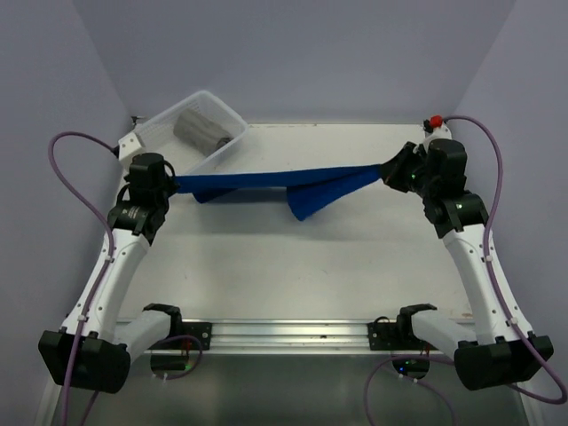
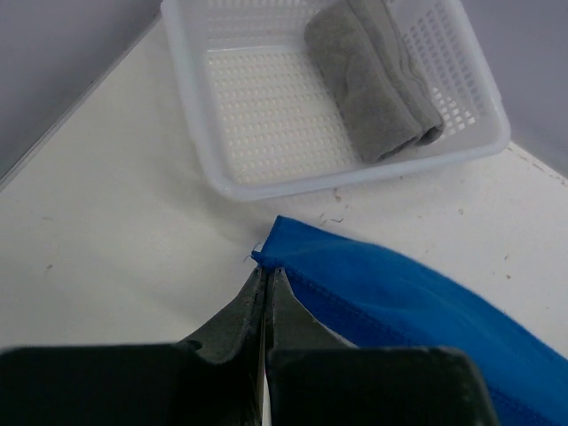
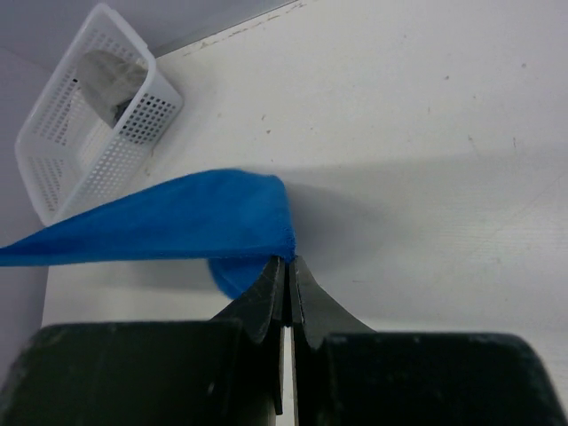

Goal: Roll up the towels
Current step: Flatten the towel

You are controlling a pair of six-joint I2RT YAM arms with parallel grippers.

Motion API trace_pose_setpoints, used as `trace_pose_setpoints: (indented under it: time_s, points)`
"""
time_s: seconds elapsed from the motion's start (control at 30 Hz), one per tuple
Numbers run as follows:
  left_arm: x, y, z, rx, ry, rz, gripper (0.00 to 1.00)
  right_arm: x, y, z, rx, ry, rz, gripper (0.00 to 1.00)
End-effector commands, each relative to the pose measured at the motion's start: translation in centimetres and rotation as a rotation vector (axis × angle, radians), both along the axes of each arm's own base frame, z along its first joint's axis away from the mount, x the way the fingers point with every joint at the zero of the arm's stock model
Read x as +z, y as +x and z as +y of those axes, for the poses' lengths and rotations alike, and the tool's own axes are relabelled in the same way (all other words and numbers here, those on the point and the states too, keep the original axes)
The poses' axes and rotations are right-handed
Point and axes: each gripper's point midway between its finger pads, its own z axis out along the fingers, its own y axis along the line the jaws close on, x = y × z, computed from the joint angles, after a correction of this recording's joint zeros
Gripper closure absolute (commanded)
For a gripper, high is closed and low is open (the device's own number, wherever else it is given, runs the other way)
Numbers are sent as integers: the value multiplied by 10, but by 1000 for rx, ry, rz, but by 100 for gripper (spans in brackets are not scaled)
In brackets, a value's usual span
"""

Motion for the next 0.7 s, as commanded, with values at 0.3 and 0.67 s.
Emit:
trace_pose_setpoints:
  time_s: [0.3, 0.67]
  points:
    - [-6, -4, 8, 3, -6, 18, 100, -13, -23, -26, -35, -134, 74, 100]
    - [40, 0, 2, -44, -7, -83, 100, -13, -38, -39, -50, -209, 79, 100]
